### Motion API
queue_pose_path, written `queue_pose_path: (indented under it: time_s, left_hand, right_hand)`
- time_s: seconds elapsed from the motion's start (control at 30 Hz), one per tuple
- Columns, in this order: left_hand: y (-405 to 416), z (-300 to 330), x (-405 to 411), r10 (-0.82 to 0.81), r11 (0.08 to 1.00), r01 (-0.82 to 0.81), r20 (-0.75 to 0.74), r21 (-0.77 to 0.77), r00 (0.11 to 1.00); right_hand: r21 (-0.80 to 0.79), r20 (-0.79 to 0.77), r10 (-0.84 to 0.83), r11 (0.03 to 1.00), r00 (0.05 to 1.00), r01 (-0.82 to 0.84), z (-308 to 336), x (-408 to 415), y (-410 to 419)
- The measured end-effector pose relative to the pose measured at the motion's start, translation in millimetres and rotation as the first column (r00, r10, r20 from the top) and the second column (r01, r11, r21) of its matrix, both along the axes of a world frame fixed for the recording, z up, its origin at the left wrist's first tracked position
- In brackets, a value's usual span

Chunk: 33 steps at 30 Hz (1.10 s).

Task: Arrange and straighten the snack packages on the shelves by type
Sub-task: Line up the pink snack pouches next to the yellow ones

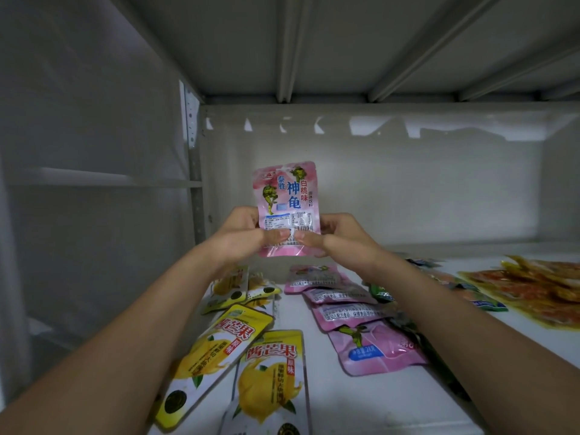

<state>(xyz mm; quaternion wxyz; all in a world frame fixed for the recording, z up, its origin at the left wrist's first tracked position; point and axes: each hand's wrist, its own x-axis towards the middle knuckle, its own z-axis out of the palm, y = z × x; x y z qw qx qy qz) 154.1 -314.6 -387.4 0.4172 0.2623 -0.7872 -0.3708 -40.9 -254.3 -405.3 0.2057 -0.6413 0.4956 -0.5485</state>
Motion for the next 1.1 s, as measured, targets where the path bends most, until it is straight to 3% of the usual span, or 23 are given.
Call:
queue_pose_path:
  time_s: [0.2, 0.37, 0.57, 0.7, 0.9, 1.1]
  left_hand:
    - [5.6, 2.7, -7.4, 0.087, 0.996, -0.084, -0.127, 0.029, 0.988]
    - [-2.0, -4.5, -10.8, 0.426, 0.89, -0.439, -0.117, -0.127, 0.897]
    - [-4.1, -11.5, -17.5, 0.122, 0.988, -0.127, -0.062, -0.083, 0.991]
    - [1.5, -11.4, -20.5, 0.068, 0.998, -0.069, -0.133, -0.005, 0.989]
    - [-0.7, -12.7, -21.0, 0.084, 0.996, -0.088, -0.15, -0.018, 0.985]
    - [-2.7, -9.3, -19.6, 0.088, 0.994, -0.074, -0.2, 0.077, 0.976]
  right_hand:
    - [-0.081, 0.047, -0.041, 0.996, 0.998, 0.045, 1.1, -5.8, 1.2]
    - [-0.099, 0.018, -0.077, 0.992, 0.997, 0.078, -1.2, -5.1, -3.7]
    - [-0.073, -0.091, -0.072, 0.995, 0.993, 0.065, -6.3, -2.5, -7.2]
    - [-0.033, -0.141, -0.054, 0.998, 0.988, 0.05, -6.6, 2.2, -3.3]
    - [-0.03, -0.17, -0.058, 0.998, 0.984, 0.054, -5.8, 9.9, -1.1]
    - [-0.137, -0.142, -0.243, 0.965, 0.96, 0.224, -2.5, 0.5, 2.0]
